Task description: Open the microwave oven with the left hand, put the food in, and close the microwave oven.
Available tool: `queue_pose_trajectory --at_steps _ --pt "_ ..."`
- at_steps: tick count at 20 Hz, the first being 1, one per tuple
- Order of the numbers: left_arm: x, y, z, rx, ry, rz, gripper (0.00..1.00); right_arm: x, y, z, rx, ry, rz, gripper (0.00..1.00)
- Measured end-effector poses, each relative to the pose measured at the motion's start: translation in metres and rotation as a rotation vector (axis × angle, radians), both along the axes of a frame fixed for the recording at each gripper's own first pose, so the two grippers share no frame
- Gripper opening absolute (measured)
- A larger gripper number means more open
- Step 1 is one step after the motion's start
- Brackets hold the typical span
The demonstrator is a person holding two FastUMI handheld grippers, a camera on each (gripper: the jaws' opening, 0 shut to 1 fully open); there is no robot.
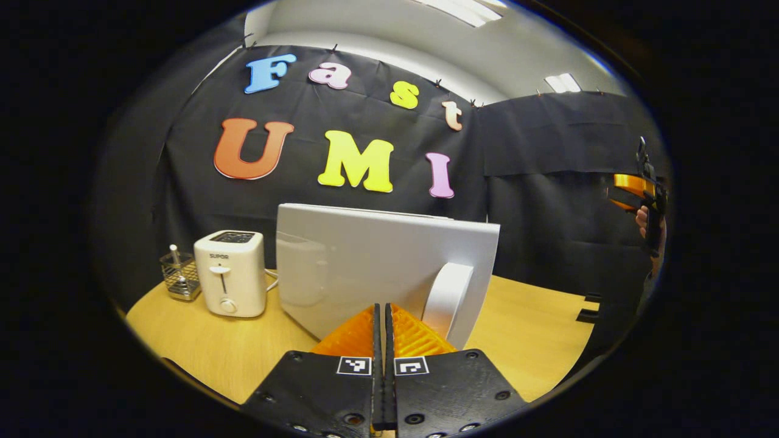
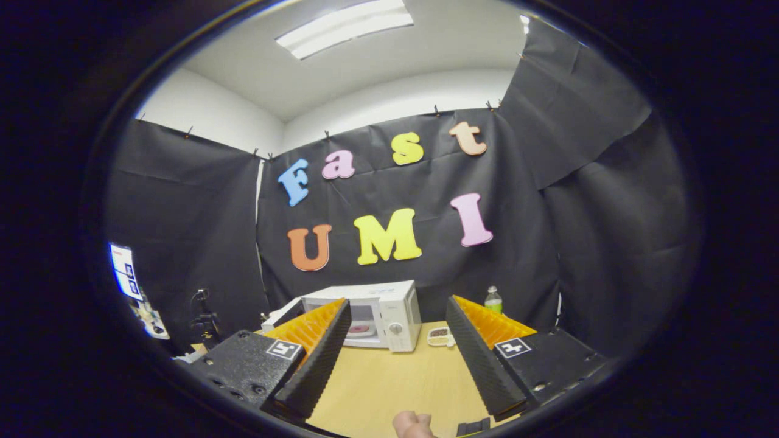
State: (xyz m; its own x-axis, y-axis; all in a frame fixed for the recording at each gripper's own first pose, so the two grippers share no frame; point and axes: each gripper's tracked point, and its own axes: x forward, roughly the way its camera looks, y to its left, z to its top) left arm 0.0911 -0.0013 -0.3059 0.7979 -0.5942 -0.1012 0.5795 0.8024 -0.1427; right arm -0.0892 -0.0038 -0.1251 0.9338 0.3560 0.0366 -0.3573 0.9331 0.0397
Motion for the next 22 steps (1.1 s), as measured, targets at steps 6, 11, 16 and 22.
queue_pose_trajectory --at_steps 6,11,16,22 --pt "0.029 -0.03 0.001 0.006 0.022 -0.048 0.0 0.001 -0.003 -0.008 0.006 0.014 0.011 1.0" --pt "0.049 -0.073 -0.004 0.048 0.013 -0.055 0.0 0.006 0.003 -0.017 0.02 0.055 0.027 1.0" --pt "0.08 -0.114 -0.008 0.078 0.001 0.007 0.0 0.009 0.003 -0.023 0.011 0.065 0.022 0.91" --pt "0.122 -0.158 -0.001 0.091 -0.009 0.104 0.0 0.014 -0.004 -0.032 0.008 0.08 0.011 1.0"
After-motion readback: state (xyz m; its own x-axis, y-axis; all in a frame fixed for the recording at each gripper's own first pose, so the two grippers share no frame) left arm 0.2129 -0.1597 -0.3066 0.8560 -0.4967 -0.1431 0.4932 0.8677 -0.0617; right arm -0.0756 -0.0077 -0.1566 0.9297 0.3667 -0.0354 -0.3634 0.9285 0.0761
